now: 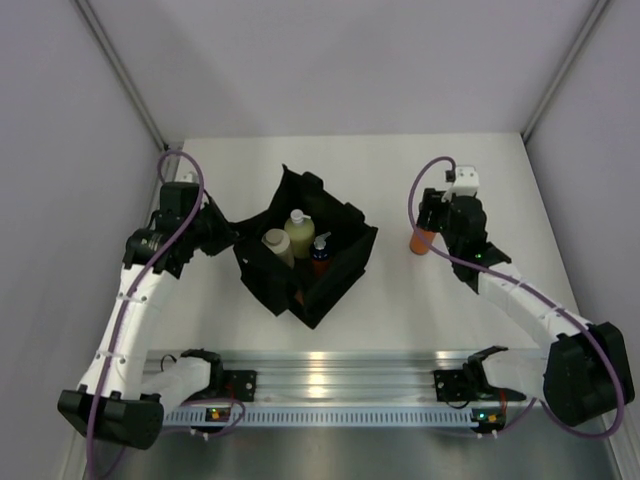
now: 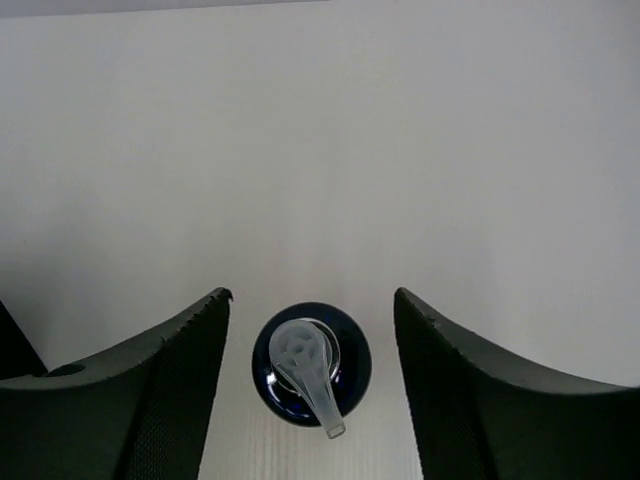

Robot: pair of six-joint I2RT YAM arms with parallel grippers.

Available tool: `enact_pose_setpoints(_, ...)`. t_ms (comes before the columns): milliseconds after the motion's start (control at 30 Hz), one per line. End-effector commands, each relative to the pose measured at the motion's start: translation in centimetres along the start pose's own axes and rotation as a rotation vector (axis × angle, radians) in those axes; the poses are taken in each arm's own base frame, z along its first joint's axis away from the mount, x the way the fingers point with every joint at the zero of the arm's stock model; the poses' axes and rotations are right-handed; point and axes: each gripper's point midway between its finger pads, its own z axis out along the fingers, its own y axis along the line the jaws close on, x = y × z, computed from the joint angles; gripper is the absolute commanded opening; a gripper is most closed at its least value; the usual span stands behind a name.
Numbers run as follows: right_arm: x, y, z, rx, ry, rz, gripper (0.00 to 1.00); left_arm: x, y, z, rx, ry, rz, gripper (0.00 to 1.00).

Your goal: Take the personal care products out of the canvas bag

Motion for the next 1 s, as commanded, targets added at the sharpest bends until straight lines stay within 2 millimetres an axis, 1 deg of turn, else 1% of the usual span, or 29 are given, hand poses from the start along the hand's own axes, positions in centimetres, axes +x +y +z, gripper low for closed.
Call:
enact_pose_setpoints(0, -5.6, 0.4, -0.5, -0.015, -0.124, 0.032, 0.66, -0.8, -1.3, -0.8, 0.039, -0.015, 0.025, 0.00)
enact_pose_setpoints(67, -6.6, 0.8, -0.8, -0.033, -0.130, 0.030, 0.70, -0.8, -1.3, -0.8, 0.040, -0.014, 0.027, 0.00)
enact_pose_setpoints(100, -6.4, 0.9, -1.0, -0.040, -0.104, 0.026, 0.70, -0.5, -1.1, -0.7, 0.037, -0.007, 0.026, 0.00)
enact_pose_setpoints(133, -8.1, 1.4, -1.4, -0.060, -0.126, 0.034, 0.69, -0.2, -0.9, -0.5, 0.036, 0.002, 0.027, 0.00)
enact_pose_setpoints(167, -8.9, 2.5, -1.9, -0.117, -0.122, 0.036, 0.69, 0.0, -0.8, -0.4, 0.034, 0.012, 0.026, 0.00)
enact_pose_setpoints(200, -9.1, 3.2, -2.5, -0.151, -0.101, 0.032, 0.68, 0.7, -0.3, 0.0, 0.027, 0.036, 0.024, 0.00)
enact_pose_setpoints(233, -11.7, 4.3, -3.5, -0.198, -0.149, 0.043, 0.68, 1.3, -0.3, 0.0, 0.037, 0.052, 0.024, 0.00)
enact_pose_setpoints(267, -12.0, 6.3, -4.6, -0.272, -0.135, 0.035, 0.68, 1.6, -0.2, 0.0, 0.040, 0.061, 0.022, 0.00)
enact_pose_setpoints(300, -14.2, 7.7, -5.8, -0.326, -0.165, 0.039, 0.67, 2.3, 0.4, 0.3, 0.029, 0.078, 0.015, 0.00)
enact_pose_setpoints(333, -14.1, 8.8, -6.5, -0.369, -0.136, 0.033, 0.65, 2.5, 0.6, 0.2, 0.026, 0.070, 0.014, 0.00)
enact_pose_setpoints(367, -14.4, 11.3, -7.9, -0.436, -0.130, 0.031, 0.65, 2.7, 1.0, 0.2, 0.018, 0.067, 0.011, 0.00)
enact_pose_setpoints(400, -16.0, 12.9, -9.3, -0.481, -0.153, 0.044, 0.64, 3.3, 1.6, 0.4, 0.003, 0.075, -0.007, 0.00)
enact_pose_setpoints(433, -15.5, 14.5, -9.9, -0.521, -0.125, 0.028, 0.62, 3.3, 1.9, 0.1, -0.003, 0.054, -0.016, 0.00)
enact_pose_setpoints(467, -15.3, 17.7, -12.0, -0.606, -0.114, 0.010, 0.62, 3.4, 2.2, 0.1, -0.009, 0.046, -0.027, 0.00)
enact_pose_setpoints(500, -16.6, 19.1, -13.5, -0.648, -0.133, 0.013, 0.62, 3.9, 2.7, 0.4, -0.025, 0.051, -0.045, 0.00)
enact_pose_setpoints(533, -15.9, 20.8, -13.8, -0.678, -0.101, -0.001, 0.60, 3.9, 3.0, 0.3, -0.029, 0.040, -0.049, 0.00)
enact_pose_setpoints(567, -15.1, 23.2, -15.5, -0.742, -0.069, -0.017, 0.59, 3.9, 3.2, 0.4, -0.036, 0.034, -0.050, 0.00)
enact_pose_setpoints(600, -16.1, 24.5, -16.8, -0.784, -0.076, -0.009, 0.58, 4.1, 3.3, 0.5, -0.036, 0.036, -0.052, 0.00)
enact_pose_setpoints(633, -15.0, 26.0, -16.7, -0.798, -0.039, -0.024, 0.57, 3.9, 3.0, 0.5, -0.024, 0.028, -0.051, 0.00)
enact_pose_setpoints(667, -13.9, 27.7, -18.1, -0.846, -0.002, -0.045, 0.57, 3.9, 3.0, 0.6, -0.020, 0.029, -0.050, 0.00)
enact_pose_setpoints(700, -14.5, 28.6, -18.8, -0.866, 0.007, -0.031, 0.56, 3.8, 2.9, 0.6, -0.016, 0.025, -0.053, 0.00)
enact_pose_setpoints(733, -12.9, 29.9, -18.2, -0.862, 0.063, -0.050, 0.56, 3.6, 2.8, 0.8, -0.012, 0.020, -0.052, 0.00)
enact_pose_setpoints(767, -11.2, 30.6, -18.6, -0.871, 0.129, -0.085, 0.55, 3.6, 2.7, 0.9, -0.009, 0.024, -0.054, 0.00)
enact_pose_setpoints(800, -11.1, 31.1, -18.8, -0.878, 0.144, -0.106, 0.55, 3.5, 2.5, 0.9, -0.005, 0.024, -0.055, 0.00)
enact_pose_setpoints(833, -9.0, 31.7, -17.7, -0.852, 0.203, -0.145, 0.54, 3.5, 2.5, 1.1, -0.011, 0.033, -0.058, 0.00)
enact_pose_setpoints(867, -8.1, 31.8, -17.3, -0.837, 0.239, -0.171, 0.55, 3.5, 2.4, 1.3, -0.010, 0.036, -0.060, 0.00)
enact_pose_setpoints(900, -7.7, 31.5, -17.1, -0.812, 0.276, -0.201, 0.54, 3.7, 2.4, 1.3, -0.007, 0.043, -0.065, 0.00)
enact_pose_setpoints(933, -6.2, 31.6, -15.8, -0.756, 0.316, -0.231, 0.53, 3.8, 2.4, 1.5, -0.006, 0.050, -0.068, 0.00)
enact_pose_setpoints(967, -5.7, 31.6, -15.4, -0.738, 0.334, -0.244, 0.52, 3.9, 2.3, 1.6, 0.002, 0.051, -0.070, 0.00)
